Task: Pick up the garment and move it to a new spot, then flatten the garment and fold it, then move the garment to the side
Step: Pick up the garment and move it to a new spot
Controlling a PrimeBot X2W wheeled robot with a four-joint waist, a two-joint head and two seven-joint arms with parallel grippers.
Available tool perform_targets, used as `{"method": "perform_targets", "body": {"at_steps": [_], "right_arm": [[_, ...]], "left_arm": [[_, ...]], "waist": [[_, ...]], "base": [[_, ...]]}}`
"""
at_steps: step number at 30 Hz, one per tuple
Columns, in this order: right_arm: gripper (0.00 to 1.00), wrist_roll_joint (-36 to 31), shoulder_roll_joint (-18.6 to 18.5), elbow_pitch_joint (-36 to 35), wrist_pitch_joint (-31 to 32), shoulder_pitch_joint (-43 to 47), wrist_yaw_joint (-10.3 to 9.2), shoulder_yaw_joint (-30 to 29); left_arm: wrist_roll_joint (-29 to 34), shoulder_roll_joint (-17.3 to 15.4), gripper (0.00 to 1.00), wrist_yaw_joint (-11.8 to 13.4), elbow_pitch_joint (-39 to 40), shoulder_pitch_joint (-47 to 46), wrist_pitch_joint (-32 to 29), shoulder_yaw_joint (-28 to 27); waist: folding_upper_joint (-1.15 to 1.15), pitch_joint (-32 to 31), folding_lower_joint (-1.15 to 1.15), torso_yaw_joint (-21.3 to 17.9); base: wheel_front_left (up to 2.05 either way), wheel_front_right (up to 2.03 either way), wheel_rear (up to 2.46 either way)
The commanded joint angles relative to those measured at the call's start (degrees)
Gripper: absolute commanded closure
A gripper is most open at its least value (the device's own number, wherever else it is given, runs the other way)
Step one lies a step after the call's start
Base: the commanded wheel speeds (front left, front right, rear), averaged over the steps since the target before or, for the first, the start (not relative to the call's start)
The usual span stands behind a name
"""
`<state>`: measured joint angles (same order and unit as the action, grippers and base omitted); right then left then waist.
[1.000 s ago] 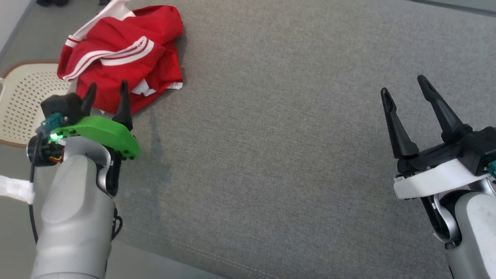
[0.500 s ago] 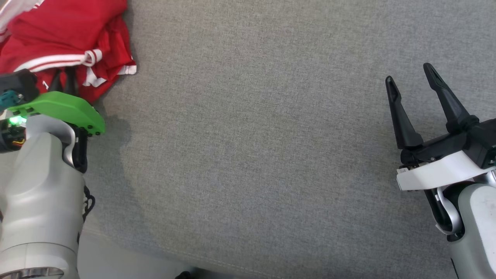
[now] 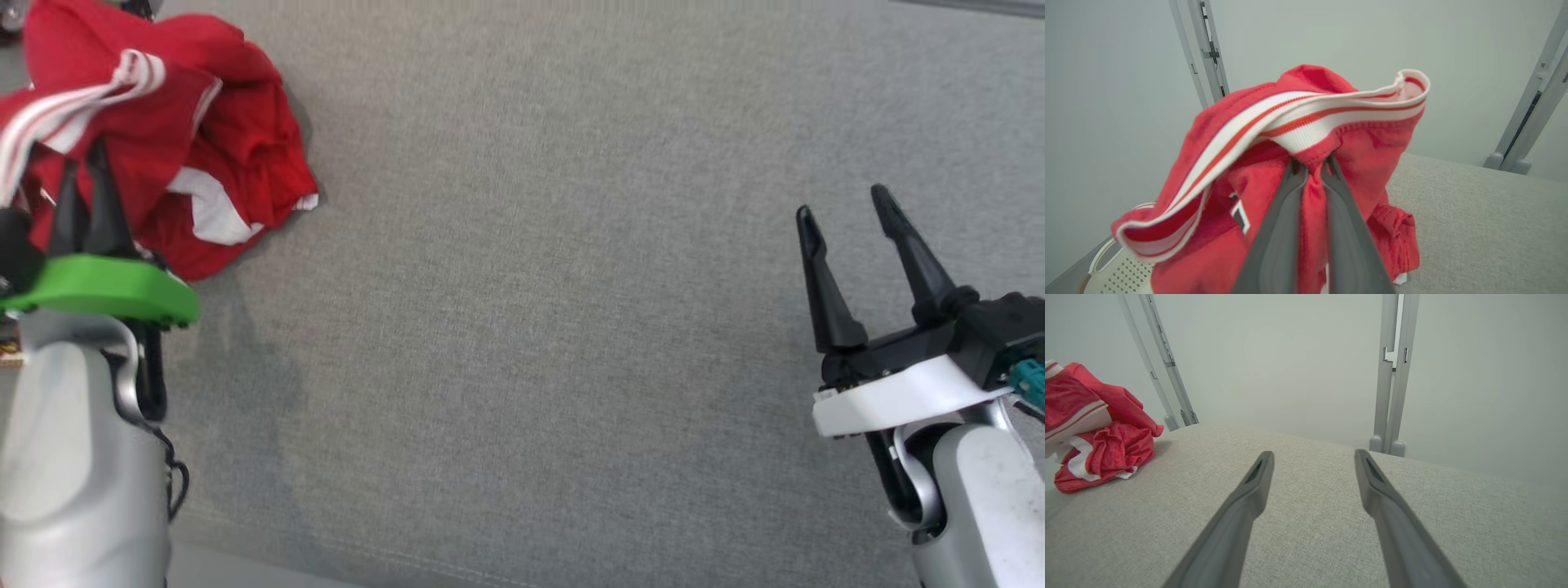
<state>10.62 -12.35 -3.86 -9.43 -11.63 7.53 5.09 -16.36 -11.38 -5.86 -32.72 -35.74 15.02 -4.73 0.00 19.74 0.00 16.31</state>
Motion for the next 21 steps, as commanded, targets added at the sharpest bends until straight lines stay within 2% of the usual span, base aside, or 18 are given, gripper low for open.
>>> {"method": "perform_targets", "body": {"at_steps": [1, 6, 11, 16, 21], "right_arm": [[0.0, 0.2, 0.5, 0.4, -0.4, 1.3, -0.08, 0.2], [0.0, 0.5, 2.3, 0.7, -0.6, 3.3, -0.08, 0.6], [0.0, 0.3, 3.3, -0.1, -0.3, 3.5, -0.08, 0.7], [0.0, 1.0, 3.8, 0.0, -0.9, 2.4, -0.08, 0.6], [0.0, 1.6, 4.8, 1.0, -2.1, 1.5, -0.08, 0.2]], "left_arm": [[0.9, 0.5, 1.0, 0.4, 2.1, 2.8, 0.2, 0.3], [1.6, 3.3, 1.0, 0.1, 9.2, 10.0, -0.1, 3.1], [2.1, 5.9, 1.0, -0.4, 14.0, 13.7, -3.4, 8.5], [1.4, 7.7, 1.0, -1.2, 14.9, 12.9, -6.0, 17.0], [0.4, 8.3, 1.0, -1.6, 12.5, 9.4, -7.5, 27.2]], "waist": [[0.0, -5.8, 0.0, -2.8], [0.0, -9.5, 0.0, -6.5], [0.0, -9.0, 0.0, -11.2], [0.0, -6.7, 0.0, -17.7], [0.0, -3.6, 0.0, -25.0]], "base": [[0.0, 0.0, 0.0], [0.0, 0.0, 0.0], [0.0, 0.0, 0.0], [0.0, 0.0, 0.0], [0.0, 0.0, 0.0]]}}
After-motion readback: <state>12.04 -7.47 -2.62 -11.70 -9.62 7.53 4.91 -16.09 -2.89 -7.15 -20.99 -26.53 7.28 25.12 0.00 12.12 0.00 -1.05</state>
